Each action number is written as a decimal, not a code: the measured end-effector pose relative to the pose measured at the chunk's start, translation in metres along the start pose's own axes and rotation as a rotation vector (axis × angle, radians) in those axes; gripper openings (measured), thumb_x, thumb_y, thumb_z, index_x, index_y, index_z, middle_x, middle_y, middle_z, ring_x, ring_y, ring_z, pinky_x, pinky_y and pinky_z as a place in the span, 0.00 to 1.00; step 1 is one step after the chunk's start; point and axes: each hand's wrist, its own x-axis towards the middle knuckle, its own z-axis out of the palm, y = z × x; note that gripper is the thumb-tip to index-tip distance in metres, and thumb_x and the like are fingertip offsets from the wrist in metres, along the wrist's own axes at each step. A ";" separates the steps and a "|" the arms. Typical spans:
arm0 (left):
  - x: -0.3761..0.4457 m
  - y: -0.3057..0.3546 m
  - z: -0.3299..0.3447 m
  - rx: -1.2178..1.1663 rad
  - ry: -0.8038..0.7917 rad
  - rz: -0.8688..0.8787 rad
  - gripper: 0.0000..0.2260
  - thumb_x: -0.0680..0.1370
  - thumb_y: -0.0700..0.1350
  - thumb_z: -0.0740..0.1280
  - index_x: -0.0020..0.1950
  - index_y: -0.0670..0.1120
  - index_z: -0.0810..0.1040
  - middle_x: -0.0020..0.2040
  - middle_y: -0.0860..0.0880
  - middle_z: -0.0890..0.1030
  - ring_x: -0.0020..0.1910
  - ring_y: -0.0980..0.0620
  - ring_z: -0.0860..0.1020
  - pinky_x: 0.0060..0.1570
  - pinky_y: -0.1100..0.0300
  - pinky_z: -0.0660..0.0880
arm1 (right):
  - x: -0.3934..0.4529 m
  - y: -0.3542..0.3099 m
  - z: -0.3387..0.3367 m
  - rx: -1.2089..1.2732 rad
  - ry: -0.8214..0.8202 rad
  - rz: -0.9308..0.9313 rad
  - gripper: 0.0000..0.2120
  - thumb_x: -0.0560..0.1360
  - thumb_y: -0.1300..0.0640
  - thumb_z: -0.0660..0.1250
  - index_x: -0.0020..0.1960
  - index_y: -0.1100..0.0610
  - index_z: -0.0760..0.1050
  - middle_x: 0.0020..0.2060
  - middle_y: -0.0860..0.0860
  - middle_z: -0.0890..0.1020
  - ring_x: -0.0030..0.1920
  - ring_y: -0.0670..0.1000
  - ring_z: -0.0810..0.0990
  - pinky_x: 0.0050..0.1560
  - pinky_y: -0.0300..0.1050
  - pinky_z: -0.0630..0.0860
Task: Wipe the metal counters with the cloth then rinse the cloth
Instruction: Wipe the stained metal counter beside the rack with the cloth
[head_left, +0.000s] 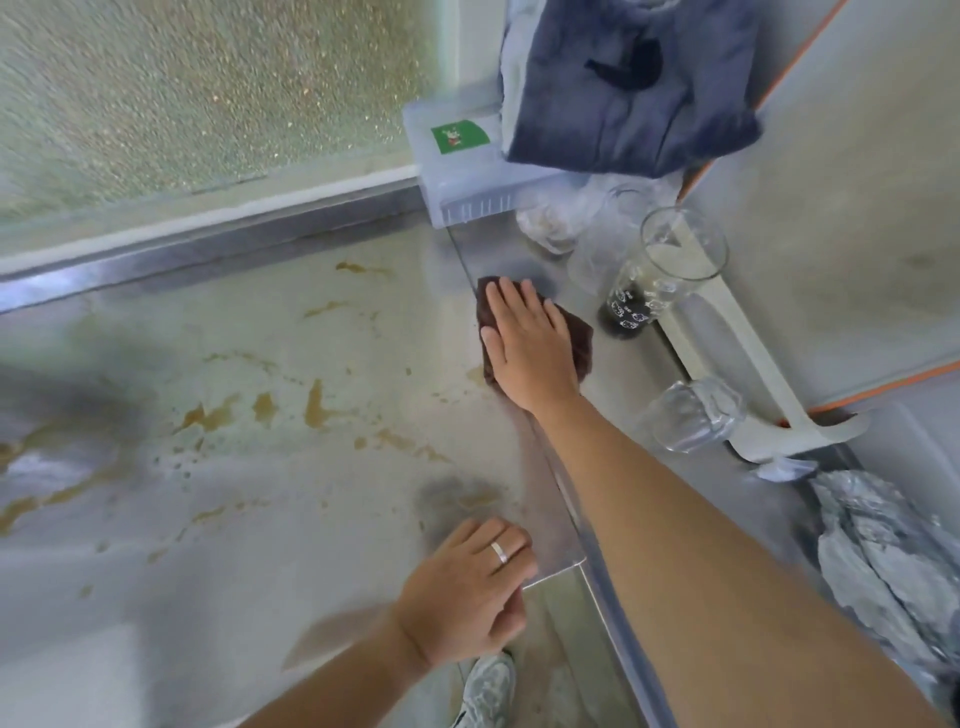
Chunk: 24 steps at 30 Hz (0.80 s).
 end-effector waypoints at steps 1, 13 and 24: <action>0.000 0.000 0.000 -0.003 -0.004 0.000 0.07 0.68 0.43 0.67 0.45 0.48 0.76 0.48 0.51 0.74 0.47 0.49 0.71 0.47 0.58 0.70 | 0.012 -0.003 0.000 -0.001 -0.008 0.013 0.28 0.84 0.45 0.50 0.82 0.53 0.58 0.81 0.51 0.63 0.81 0.56 0.59 0.79 0.57 0.56; -0.047 -0.014 -0.036 -0.014 -0.305 0.023 0.26 0.67 0.44 0.69 0.66 0.48 0.77 0.64 0.49 0.77 0.65 0.49 0.73 0.65 0.57 0.69 | -0.130 -0.016 -0.013 0.036 -0.054 0.276 0.29 0.84 0.46 0.45 0.83 0.53 0.53 0.82 0.53 0.59 0.82 0.55 0.54 0.81 0.59 0.54; -0.045 -0.021 -0.050 0.029 -0.489 0.021 0.29 0.67 0.47 0.65 0.69 0.50 0.74 0.68 0.49 0.76 0.67 0.48 0.72 0.65 0.52 0.70 | -0.067 -0.012 -0.023 0.023 -0.206 0.162 0.29 0.85 0.47 0.50 0.84 0.54 0.48 0.83 0.53 0.53 0.83 0.57 0.49 0.80 0.59 0.49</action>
